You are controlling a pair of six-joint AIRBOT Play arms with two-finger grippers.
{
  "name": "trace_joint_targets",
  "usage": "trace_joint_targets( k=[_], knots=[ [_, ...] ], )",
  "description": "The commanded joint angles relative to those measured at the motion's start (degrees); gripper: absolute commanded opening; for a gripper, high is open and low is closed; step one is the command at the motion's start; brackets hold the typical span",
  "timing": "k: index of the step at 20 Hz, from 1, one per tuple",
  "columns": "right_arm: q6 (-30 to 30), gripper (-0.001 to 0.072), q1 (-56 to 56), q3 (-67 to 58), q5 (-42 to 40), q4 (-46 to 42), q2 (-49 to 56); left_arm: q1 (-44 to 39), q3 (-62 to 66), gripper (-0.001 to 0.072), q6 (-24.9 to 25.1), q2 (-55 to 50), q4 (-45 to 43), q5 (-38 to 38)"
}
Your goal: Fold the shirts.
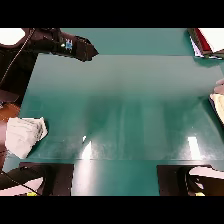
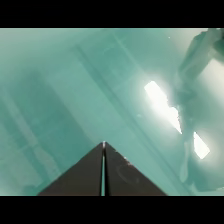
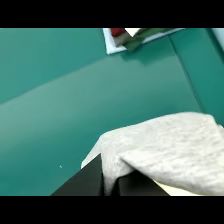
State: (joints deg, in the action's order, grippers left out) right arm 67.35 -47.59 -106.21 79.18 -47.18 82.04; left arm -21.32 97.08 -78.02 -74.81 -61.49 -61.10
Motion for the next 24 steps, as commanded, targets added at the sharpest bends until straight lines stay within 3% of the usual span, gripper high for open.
trace_joint_targets(
  k=[1,7,10,11,13,14,16,19,22,24],
  knots=[
    [0.35,0.0014,-4.44,6.27,1.05,-3.65,-4.37,0.0,-0.02,0.0021,0.31,0.02,-0.09,-0.04],
    [3.21,0.0016,-14.75,20.48,1.44,-20.15,-13.33,0.0,-0.02,0.0021,0.48,0.02,-1.29,0.0],
    [4.0,0.0022,-18.97,26.23,1.88,-24.15,-15.76,0.0,-0.02,0.0022,0.48,0.02,-1.66,0.0],
    [4.52,0.0117,-20.24,27.71,1.75,-24.94,-16.35,0.0,-0.02,0.0021,0.48,0.02,-1.73,0.0],
    [4.61,0.053,-22.38,29.27,0.55,-24.96,-16.7,0.0,-0.02,0.0021,0.48,0.04,-1.86,0.0],
    [4.63,0.0608,-23.26,29.24,0.33,-24.74,-16.7,0.0,-0.02,0.0021,0.48,0.04,-1.97,-0.02],
    [4.92,0.0608,-24.0,28.3,-0.13,-22.84,-16.72,0.0,-0.02,0.0021,0.48,0.04,-2.01,0.0],
    [5.09,0.0595,-21.53,27.54,-1.66,-10.29,-16.63,0.0,-0.02,0.0021,0.44,0.02,-1.97,0.09],
    [5.07,0.0595,-11.61,27.54,-0.04,3.32,-15.76,0.0,-0.02,0.0022,0.48,0.02,-1.99,0.66],
    [5.07,0.0589,-1.11,27.54,1.49,6.71,-15.39,0.02,0.0,0.0022,0.48,0.07,-2.6,0.94]
  ],
)
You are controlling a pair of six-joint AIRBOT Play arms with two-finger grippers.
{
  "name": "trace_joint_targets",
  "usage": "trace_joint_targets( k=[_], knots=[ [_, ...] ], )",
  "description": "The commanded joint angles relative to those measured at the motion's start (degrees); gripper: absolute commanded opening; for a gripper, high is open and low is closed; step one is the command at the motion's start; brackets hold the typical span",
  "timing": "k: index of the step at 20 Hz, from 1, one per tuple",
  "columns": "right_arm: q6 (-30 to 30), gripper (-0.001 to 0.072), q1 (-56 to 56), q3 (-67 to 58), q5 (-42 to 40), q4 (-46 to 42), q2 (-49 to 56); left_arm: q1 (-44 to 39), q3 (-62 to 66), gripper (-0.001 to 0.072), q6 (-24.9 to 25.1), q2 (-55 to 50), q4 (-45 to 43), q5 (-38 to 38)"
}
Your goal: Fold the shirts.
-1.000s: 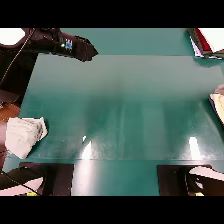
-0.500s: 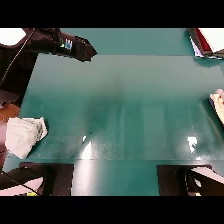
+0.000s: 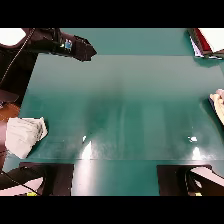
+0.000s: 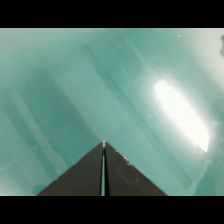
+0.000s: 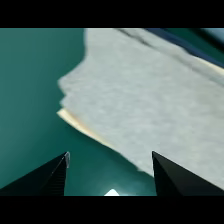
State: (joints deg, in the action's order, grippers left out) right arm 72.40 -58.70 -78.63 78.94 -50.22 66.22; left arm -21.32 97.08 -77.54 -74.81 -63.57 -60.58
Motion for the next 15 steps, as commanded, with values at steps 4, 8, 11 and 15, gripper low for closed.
trace_joint_targets(
  k=[4,8,11,15],
  knots=[
    [0.0,0.021,31.61,-0.07,-0.35,9.55,0.37,0.0,0.0,0.0022,-0.07,0.07,-0.33,-0.07],
    [-0.04,0.0016,44.72,-0.04,-5.03,9.42,0.37,0.0,0.0,0.0022,-0.07,0.07,-0.33,2.8],
    [-0.02,0.0016,49.88,-0.07,-7.19,7.28,0.37,0.0,0.0,0.0022,-0.07,0.07,-0.33,4.81],
    [0.0,0.0016,51.8,-0.07,-6.25,5.97,0.35,0.0,0.0,0.0022,-0.07,0.07,-0.33,6.16]
  ],
)
